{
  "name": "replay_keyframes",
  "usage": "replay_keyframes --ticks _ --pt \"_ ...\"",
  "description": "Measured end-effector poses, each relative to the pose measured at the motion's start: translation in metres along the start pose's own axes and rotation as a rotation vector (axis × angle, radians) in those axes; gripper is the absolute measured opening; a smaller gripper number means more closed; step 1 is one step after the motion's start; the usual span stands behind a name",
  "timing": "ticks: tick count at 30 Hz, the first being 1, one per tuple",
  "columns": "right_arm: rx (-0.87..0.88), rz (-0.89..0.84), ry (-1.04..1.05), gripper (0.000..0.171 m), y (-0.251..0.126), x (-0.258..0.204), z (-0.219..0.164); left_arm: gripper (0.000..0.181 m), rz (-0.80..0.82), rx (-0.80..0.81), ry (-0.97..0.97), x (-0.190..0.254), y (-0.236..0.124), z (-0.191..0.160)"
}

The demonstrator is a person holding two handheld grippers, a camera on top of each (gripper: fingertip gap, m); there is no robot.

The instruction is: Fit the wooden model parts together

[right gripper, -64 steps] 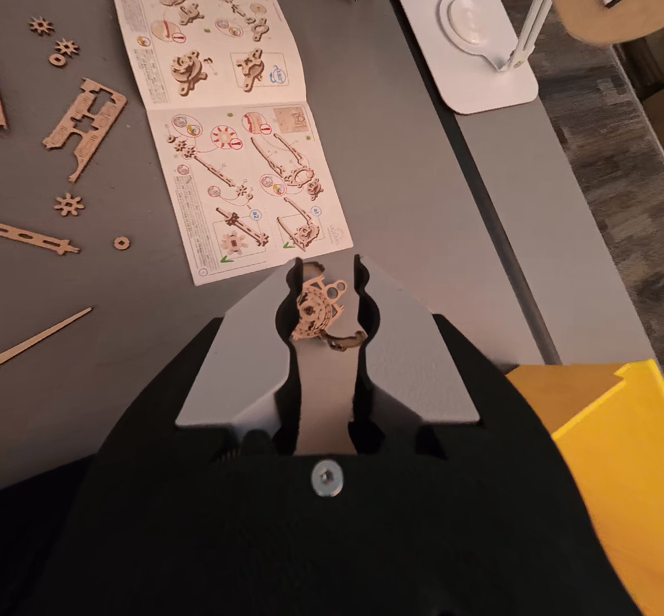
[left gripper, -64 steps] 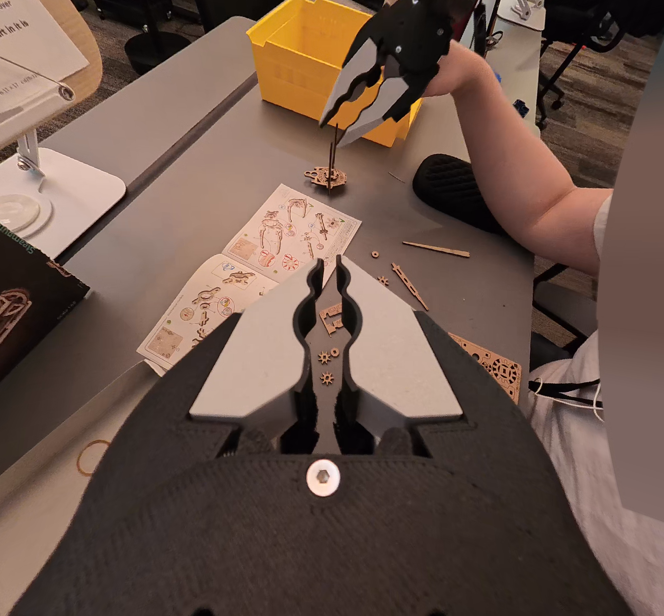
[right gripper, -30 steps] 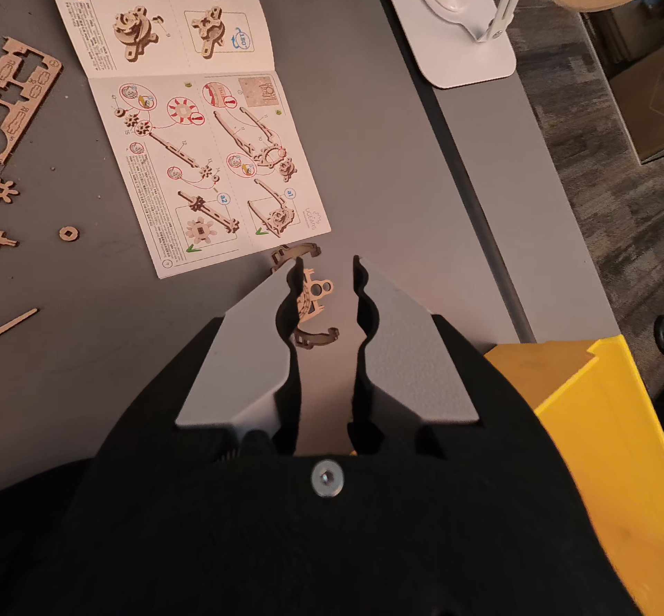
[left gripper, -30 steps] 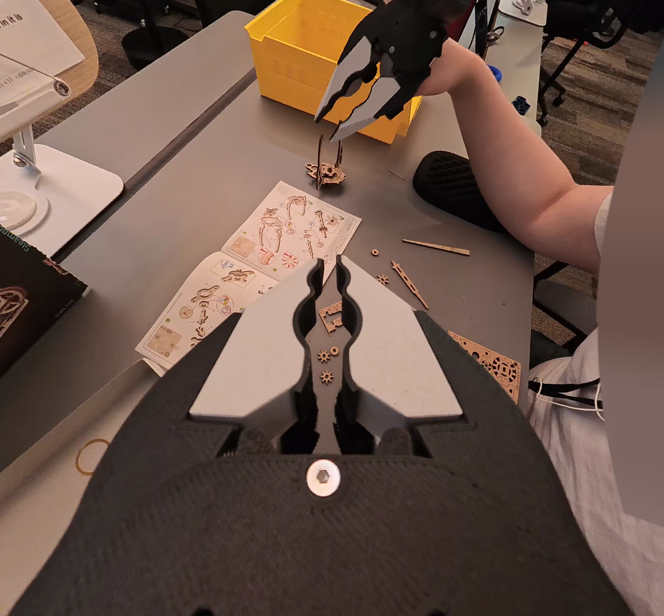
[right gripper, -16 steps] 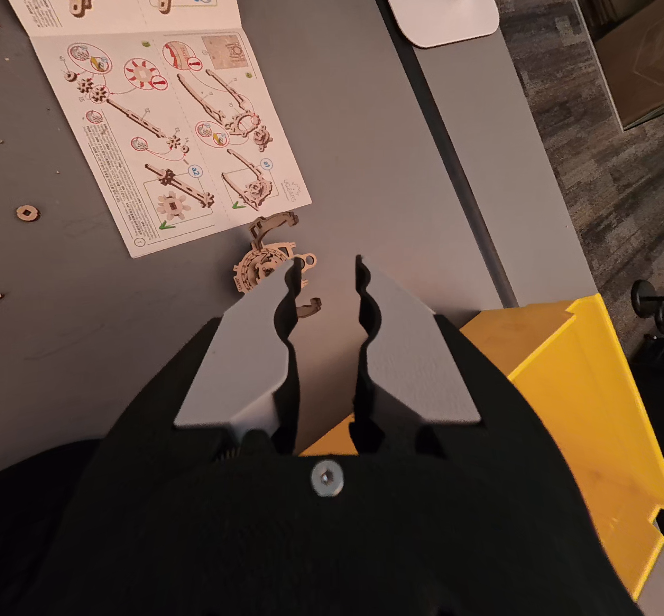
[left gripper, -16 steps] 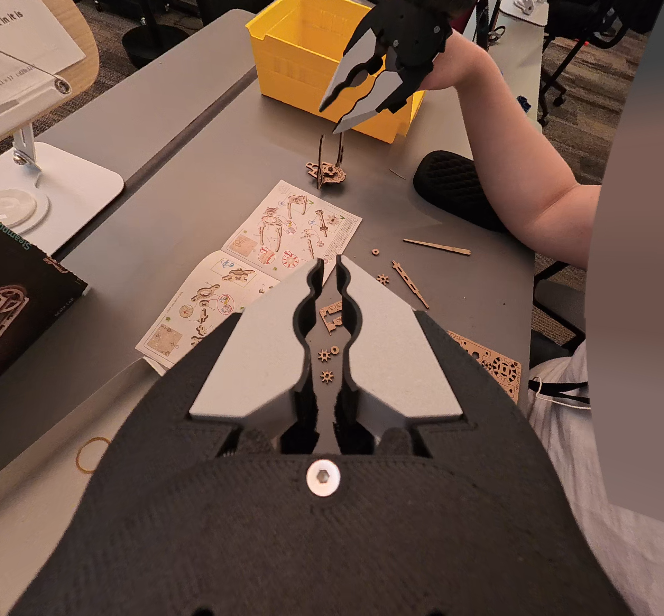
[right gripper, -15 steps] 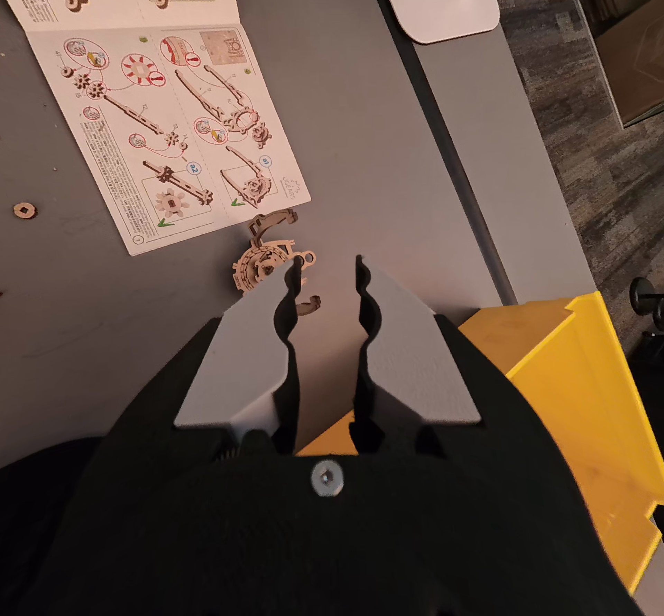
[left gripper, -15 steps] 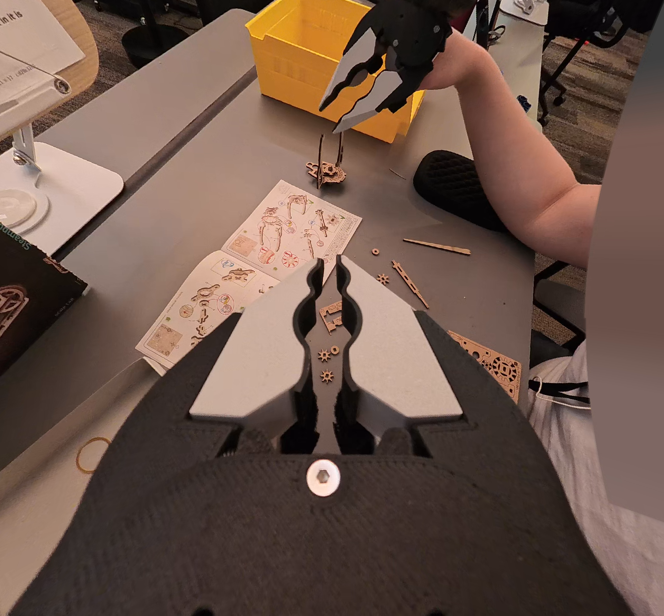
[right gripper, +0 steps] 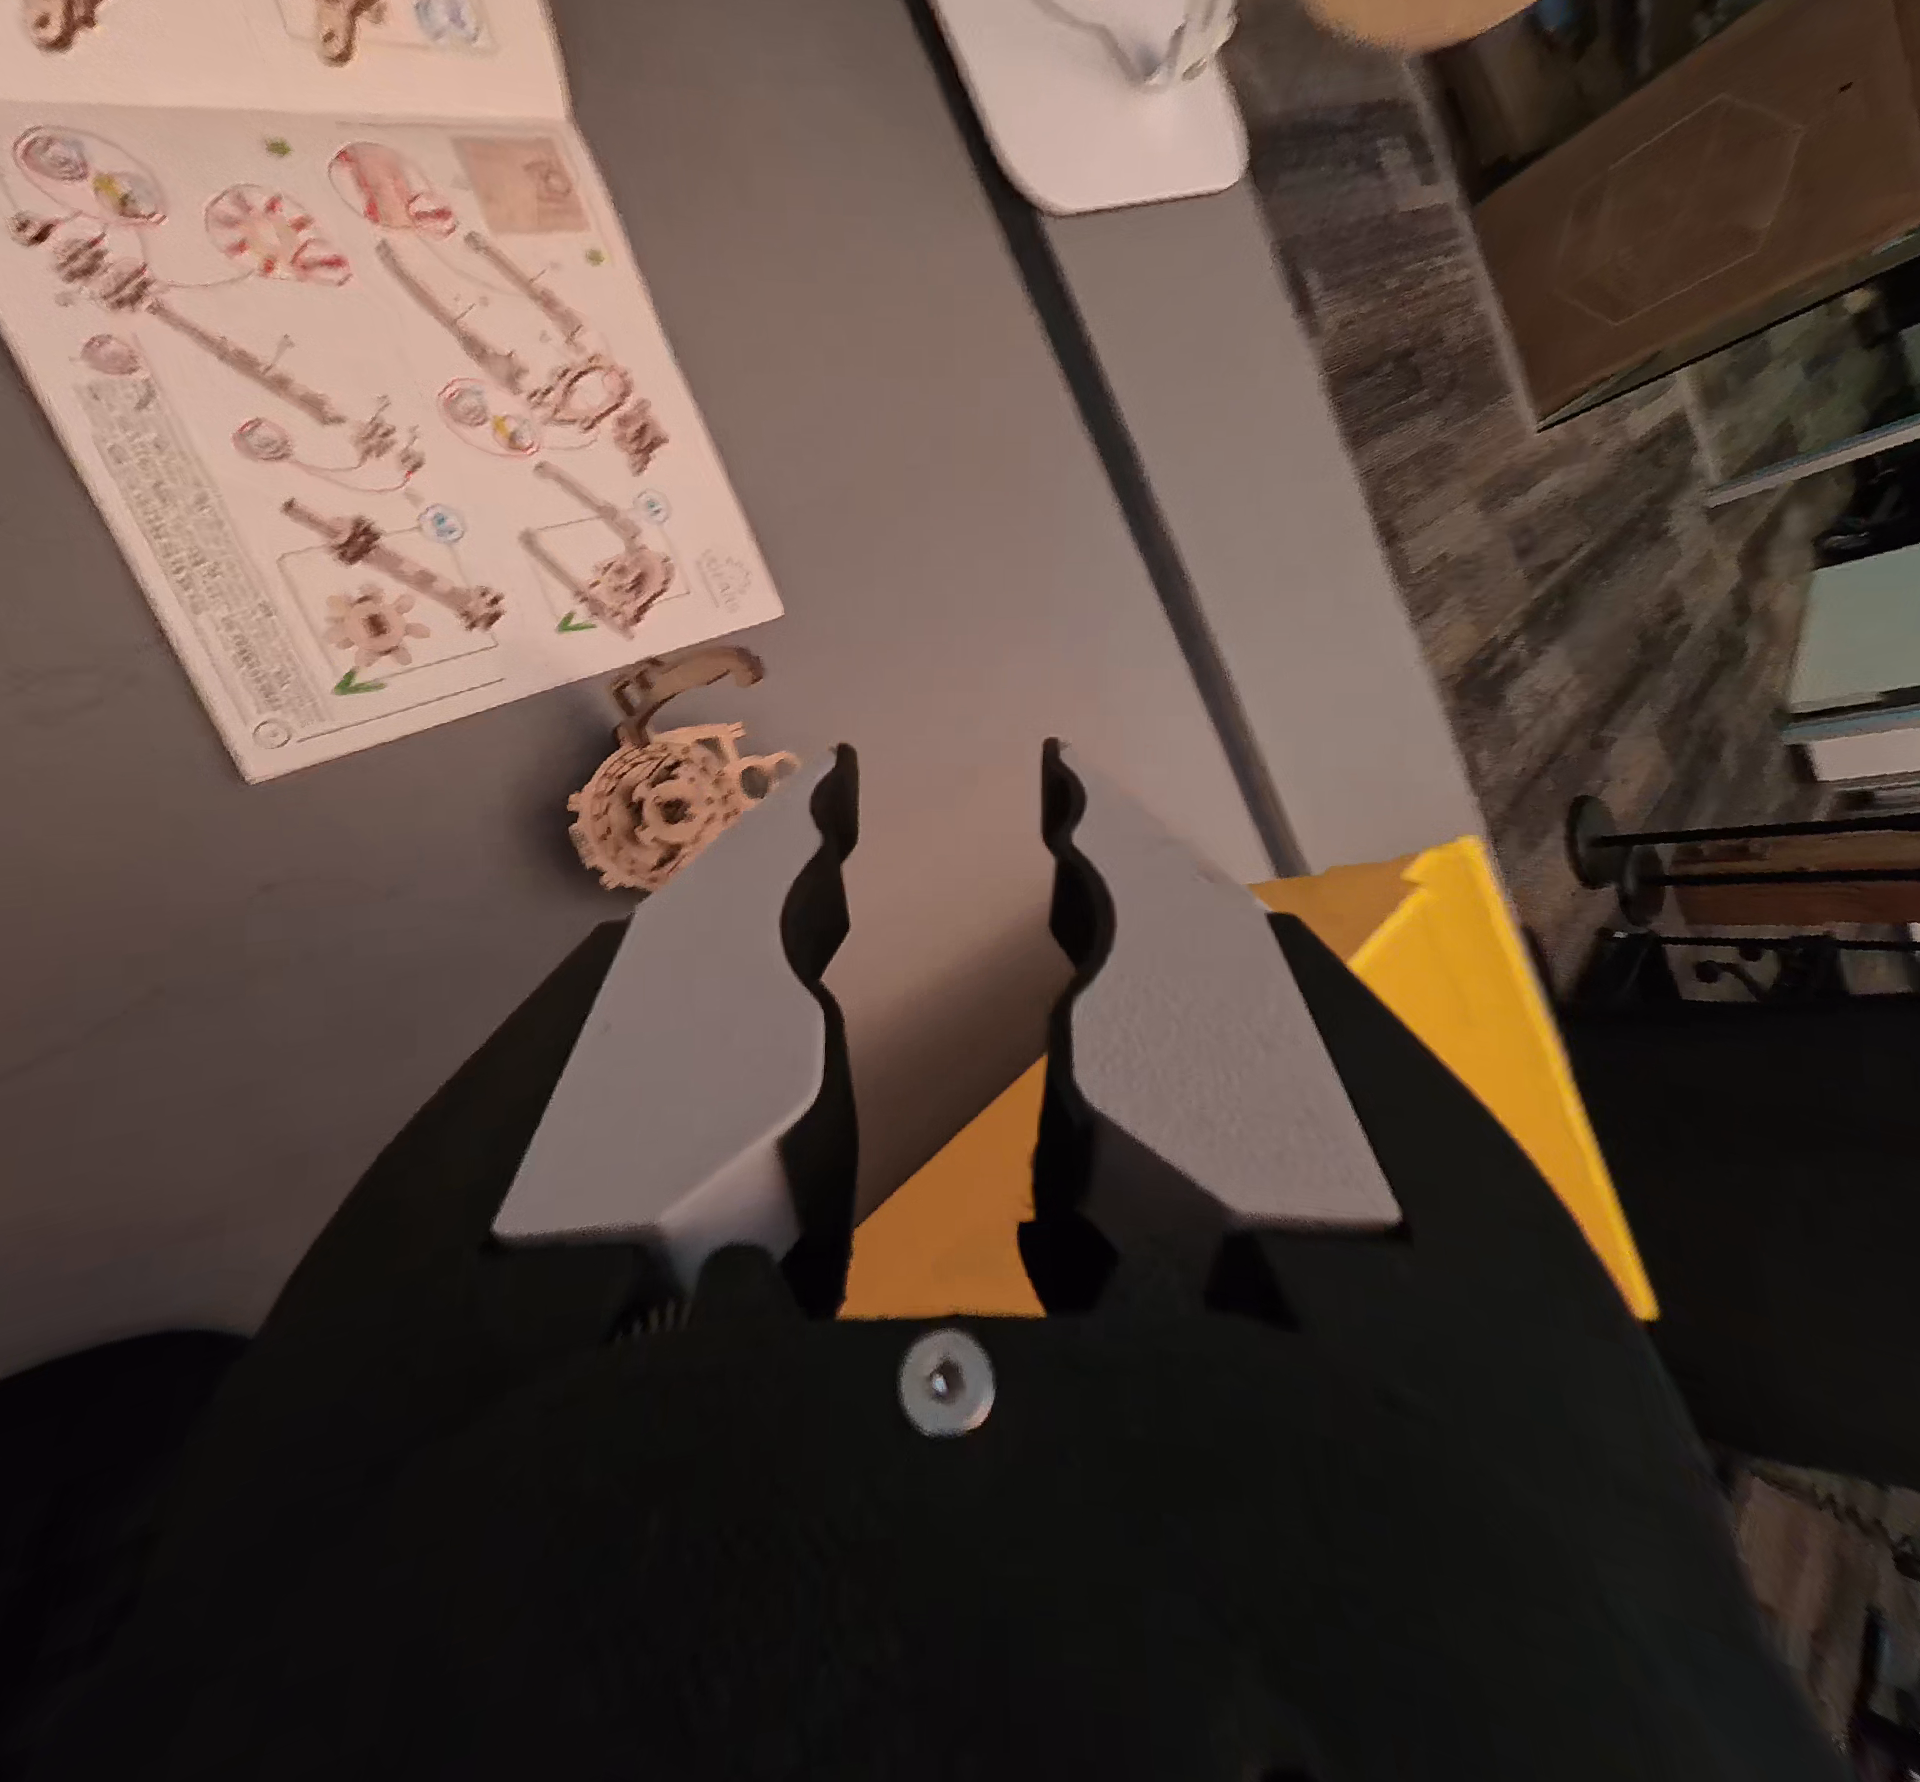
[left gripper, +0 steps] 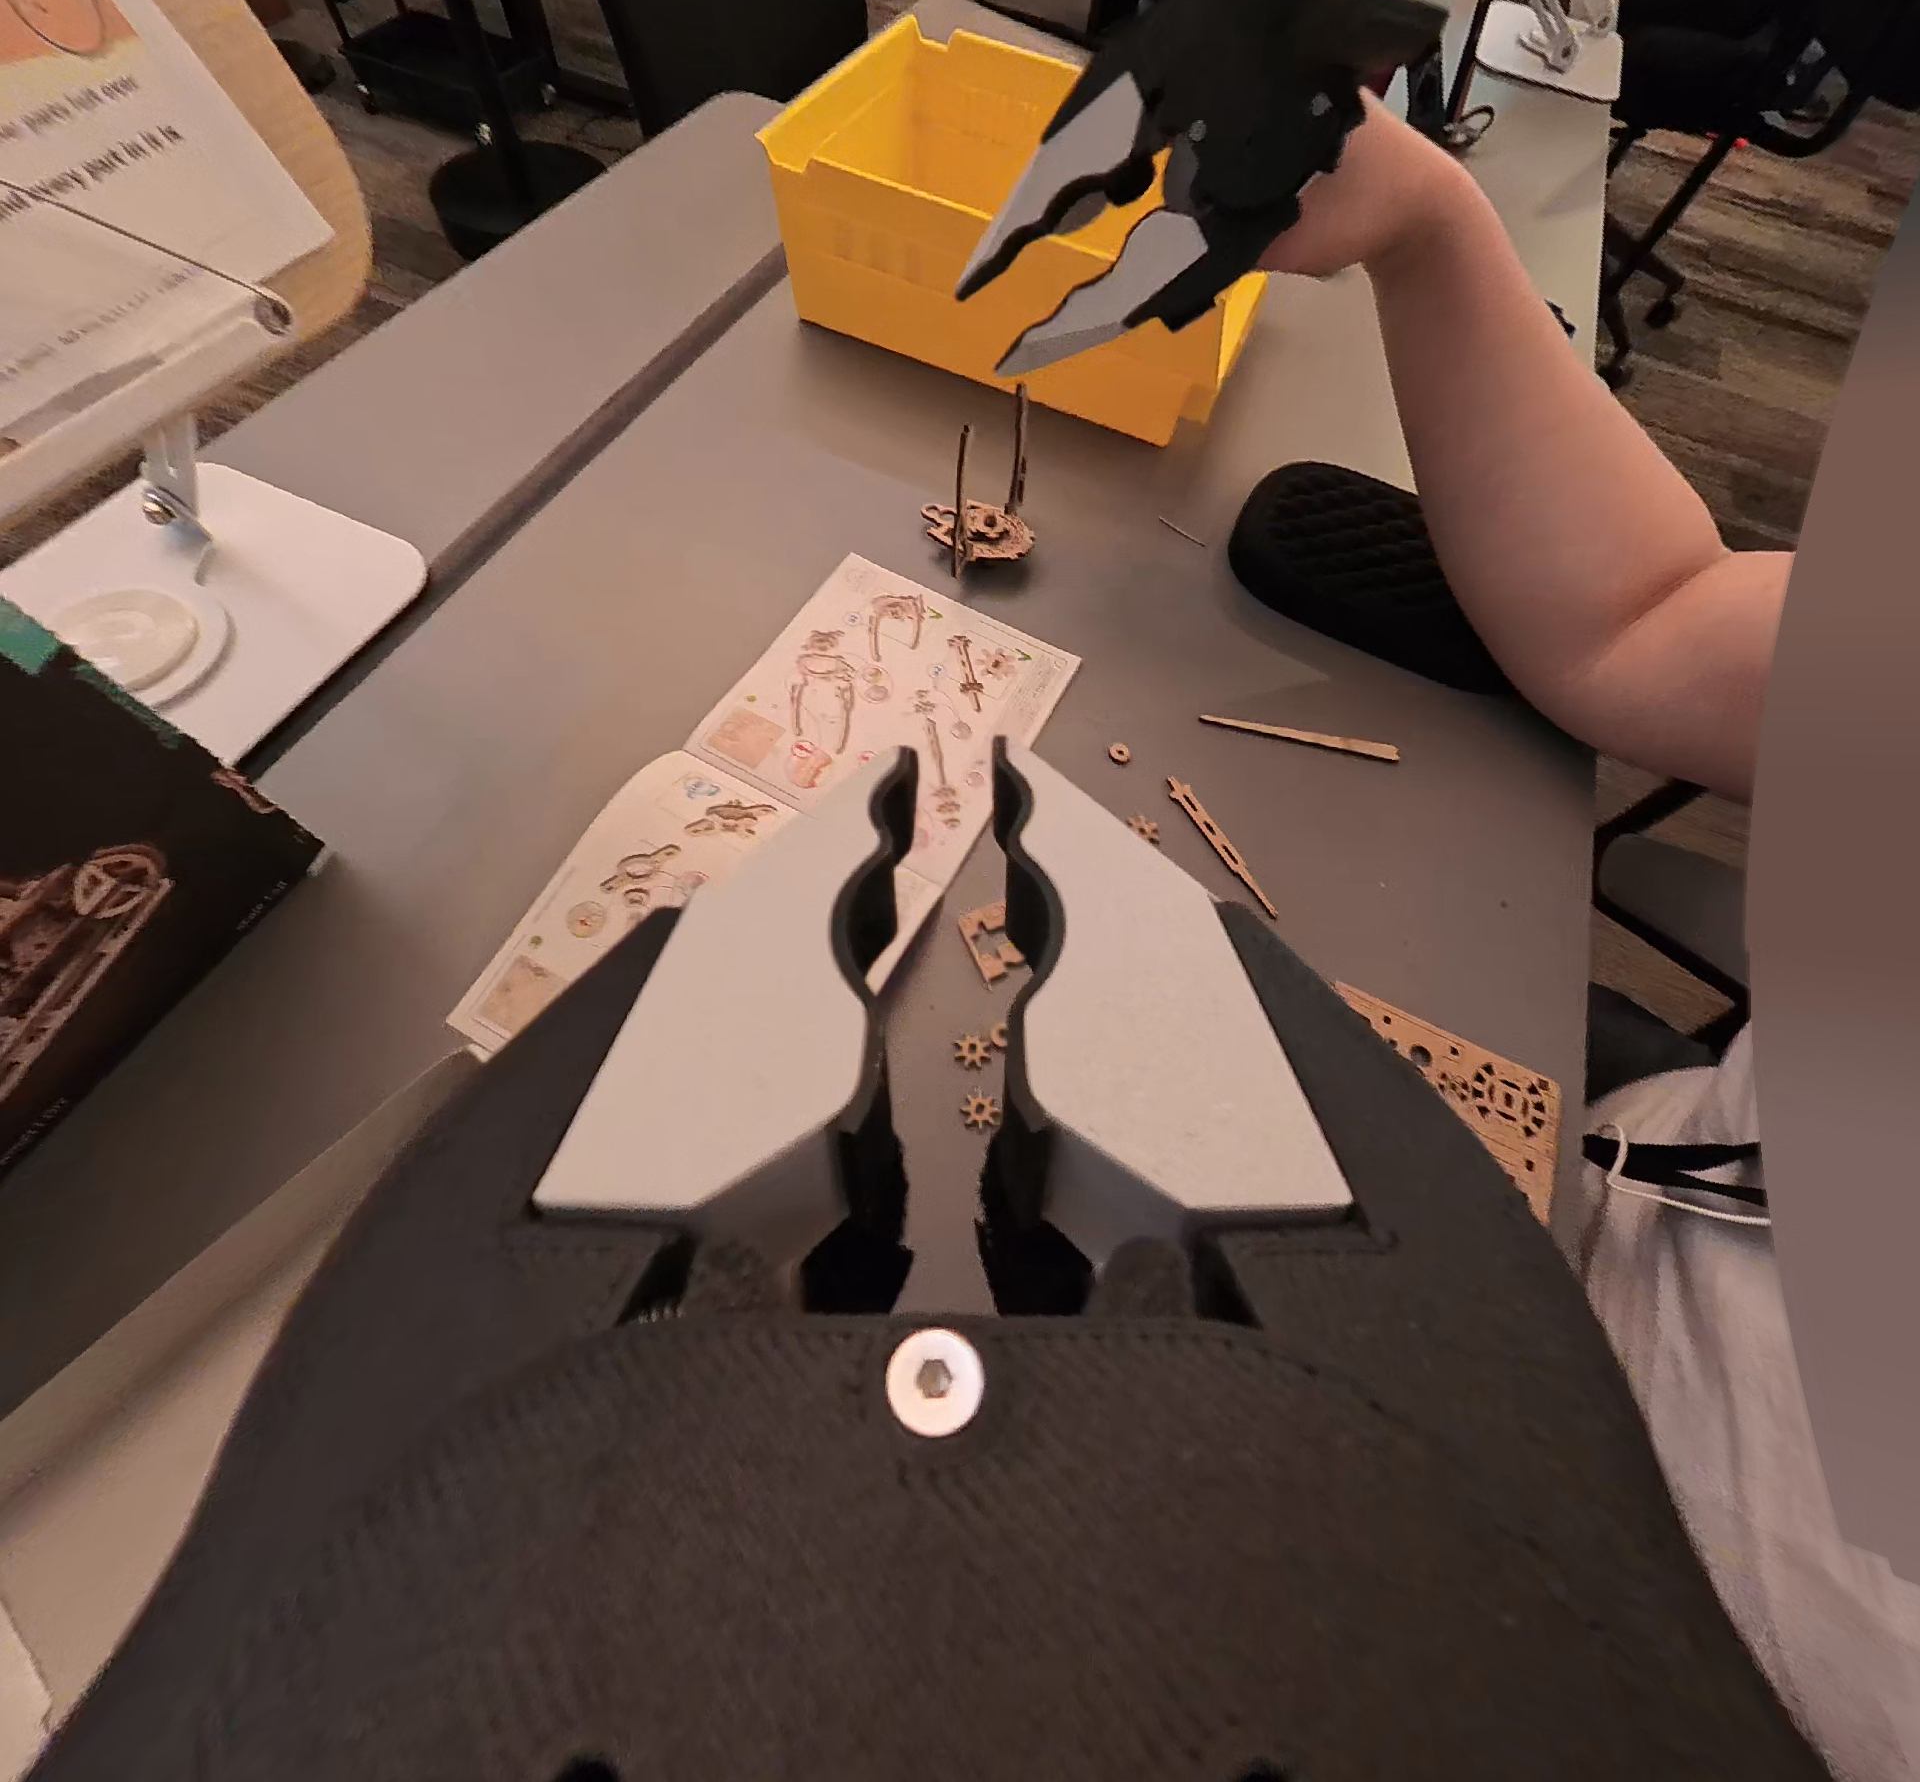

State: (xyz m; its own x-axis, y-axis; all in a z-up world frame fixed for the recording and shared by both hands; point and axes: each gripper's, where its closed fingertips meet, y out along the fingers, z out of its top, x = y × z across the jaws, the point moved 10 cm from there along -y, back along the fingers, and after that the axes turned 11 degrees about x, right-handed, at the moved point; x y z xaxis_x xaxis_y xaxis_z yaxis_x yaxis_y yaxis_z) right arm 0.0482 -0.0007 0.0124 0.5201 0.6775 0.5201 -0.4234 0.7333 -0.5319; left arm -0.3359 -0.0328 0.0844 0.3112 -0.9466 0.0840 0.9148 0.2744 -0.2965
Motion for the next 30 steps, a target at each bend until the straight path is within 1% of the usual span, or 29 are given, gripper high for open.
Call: replay_keyframes --ticks 1,4,7,10,11,14,16,18,22,26,28,30 --pt "0.025 -0.047 -0.008 0.037 -0.003 0.003 0.004 0.015 0.014 0.017 0.006 -0.001 -0.001 0.001" --pt "0.142 -0.207 -0.038 0.043 -0.020 0.013 0.020 0.028 0.072 0.091 0.024 -0.005 -0.006 0.007" --pt "0.316 -0.439 -0.064 0.061 -0.046 0.024 0.038 0.046 0.164 0.199 0.062 -0.011 -0.014 0.014" --pt "0.500 -0.666 -0.031 0.076 -0.080 0.032 0.051 0.061 0.290 0.306 0.111 -0.016 -0.027 0.021" --pt "0.569 -0.729 -0.010 0.084 -0.091 0.033 0.055 0.068 0.335 0.345 0.123 -0.018 -0.031 0.024" --pt "0.744 -0.894 0.043 0.112 -0.119 0.033 0.061 0.078 0.446 0.489 0.169 -0.022 -0.048 0.030" --pt "0.797 -0.971 0.049 0.129 -0.130 0.031 0.064 0.087 0.515 0.589 0.190 -0.024 -0.058 0.034" --pt "0.819 -0.988 0.058 0.139 -0.136 0.027 0.068 0.094 0.573 0.653 0.210 -0.025 -0.066 0.036" --pt "0.906 -1.023 0.052 0.147 -0.148 0.019 0.076 0.108 0.659 0.698 0.283 -0.022 -0.074 0.040" --pt "0.937 -1.071 0.012 0.147 -0.156 0.014 0.079 0.124 0.626 0.708 0.328 -0.014 -0.071 0.043" --pt "0.960 -1.091 -0.017 0.139 -0.159 0.011 0.079 0.131 0.598 0.706 0.349 -0.010 -0.068 0.043" --pt "0.993 -1.117 -0.050 0.128 -0.162 0.007 0.078 0.133 0.581 0.704 0.364 -0.007 -0.067 0.043"
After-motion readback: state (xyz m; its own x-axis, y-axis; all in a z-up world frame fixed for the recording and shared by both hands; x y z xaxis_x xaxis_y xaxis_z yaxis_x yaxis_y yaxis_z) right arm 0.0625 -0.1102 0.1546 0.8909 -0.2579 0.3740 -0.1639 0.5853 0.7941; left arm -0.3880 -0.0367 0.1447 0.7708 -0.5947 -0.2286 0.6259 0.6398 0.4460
